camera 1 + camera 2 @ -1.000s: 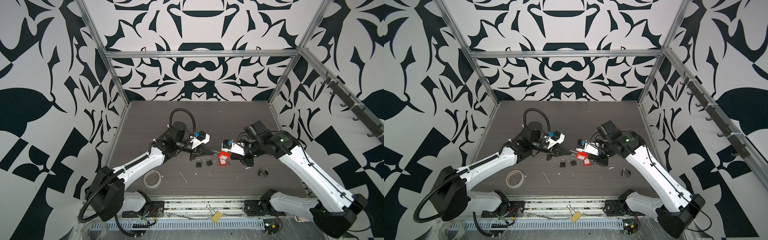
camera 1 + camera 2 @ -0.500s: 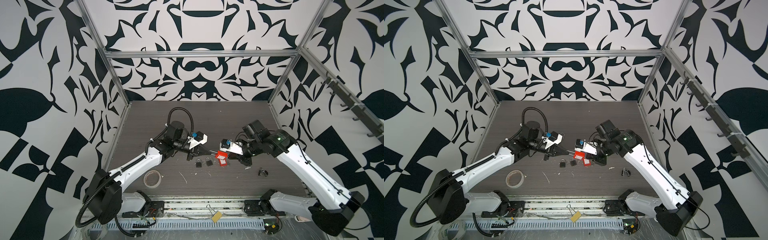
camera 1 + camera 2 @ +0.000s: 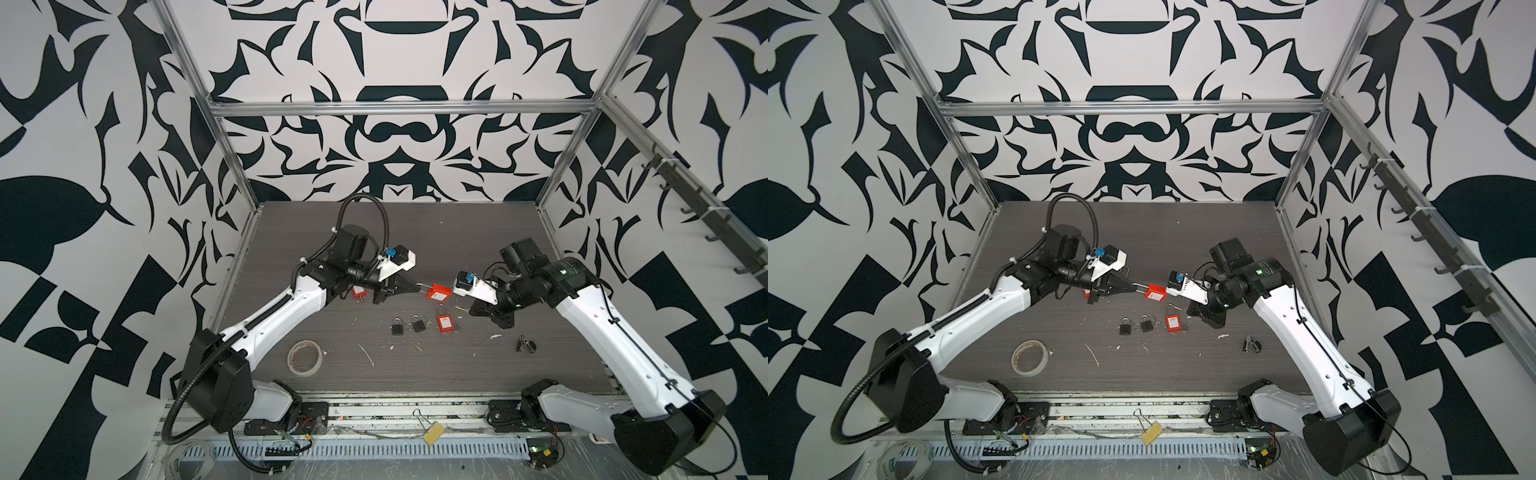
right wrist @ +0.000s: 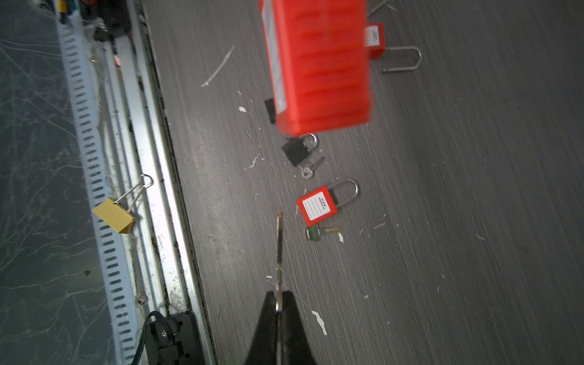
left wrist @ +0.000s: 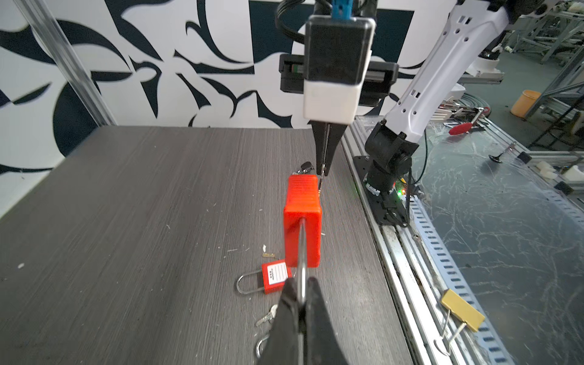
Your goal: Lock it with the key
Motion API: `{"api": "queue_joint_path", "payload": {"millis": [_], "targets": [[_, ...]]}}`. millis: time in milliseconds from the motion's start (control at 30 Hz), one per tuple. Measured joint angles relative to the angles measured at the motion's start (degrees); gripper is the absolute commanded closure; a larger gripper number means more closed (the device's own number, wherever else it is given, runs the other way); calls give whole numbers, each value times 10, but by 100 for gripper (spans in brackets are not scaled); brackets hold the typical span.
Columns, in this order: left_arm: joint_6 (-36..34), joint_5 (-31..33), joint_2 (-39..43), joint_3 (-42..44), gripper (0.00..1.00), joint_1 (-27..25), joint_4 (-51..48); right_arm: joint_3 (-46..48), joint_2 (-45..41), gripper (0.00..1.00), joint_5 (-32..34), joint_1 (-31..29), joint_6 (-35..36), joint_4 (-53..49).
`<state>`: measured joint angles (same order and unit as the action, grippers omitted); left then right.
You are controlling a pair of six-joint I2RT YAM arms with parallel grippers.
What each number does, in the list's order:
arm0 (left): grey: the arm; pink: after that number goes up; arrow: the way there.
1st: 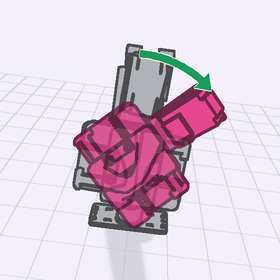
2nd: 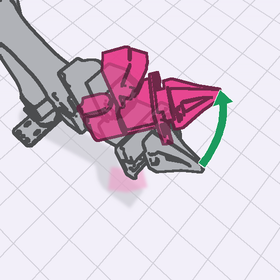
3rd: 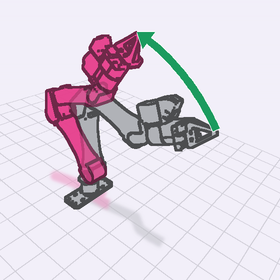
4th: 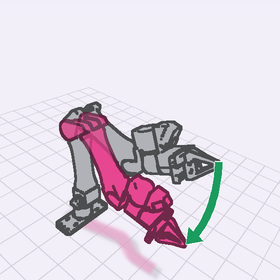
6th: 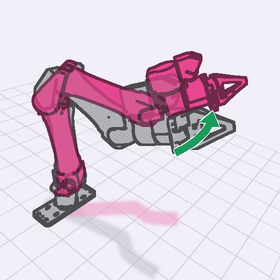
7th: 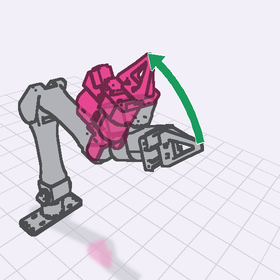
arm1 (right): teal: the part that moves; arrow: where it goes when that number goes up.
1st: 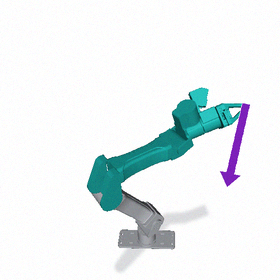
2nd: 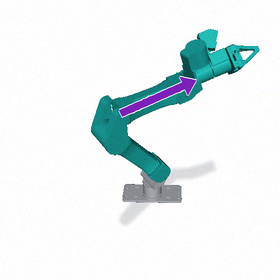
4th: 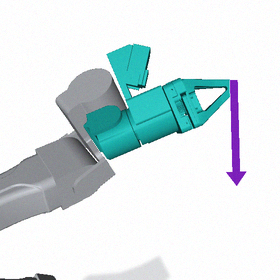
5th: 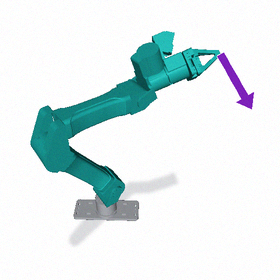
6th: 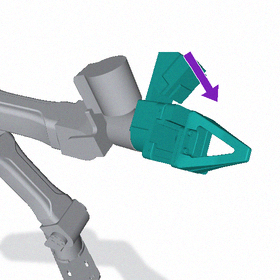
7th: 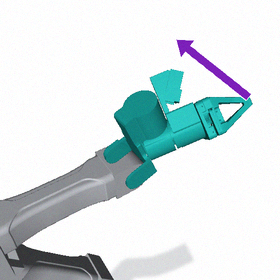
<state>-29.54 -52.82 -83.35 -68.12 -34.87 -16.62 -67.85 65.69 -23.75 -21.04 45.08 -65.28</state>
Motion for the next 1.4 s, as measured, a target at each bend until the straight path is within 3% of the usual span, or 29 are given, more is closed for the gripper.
{"api": "queue_joint_path", "payload": {"millis": [367,600,967,1400], "targets": [[-73,74,-307,-384,100,0,-346,32,-39,100,151,14,-139,111],[-107,107,-510,-631,100,0,-507,64,-42,100,202,14,-223,133],[-140,161,-577,-679,100,2,-563,79,-14,100,202,14,-386,172],[-180,196,-586,-671,100,3,-603,122,-14,100,184,-3,-468,202]]}}
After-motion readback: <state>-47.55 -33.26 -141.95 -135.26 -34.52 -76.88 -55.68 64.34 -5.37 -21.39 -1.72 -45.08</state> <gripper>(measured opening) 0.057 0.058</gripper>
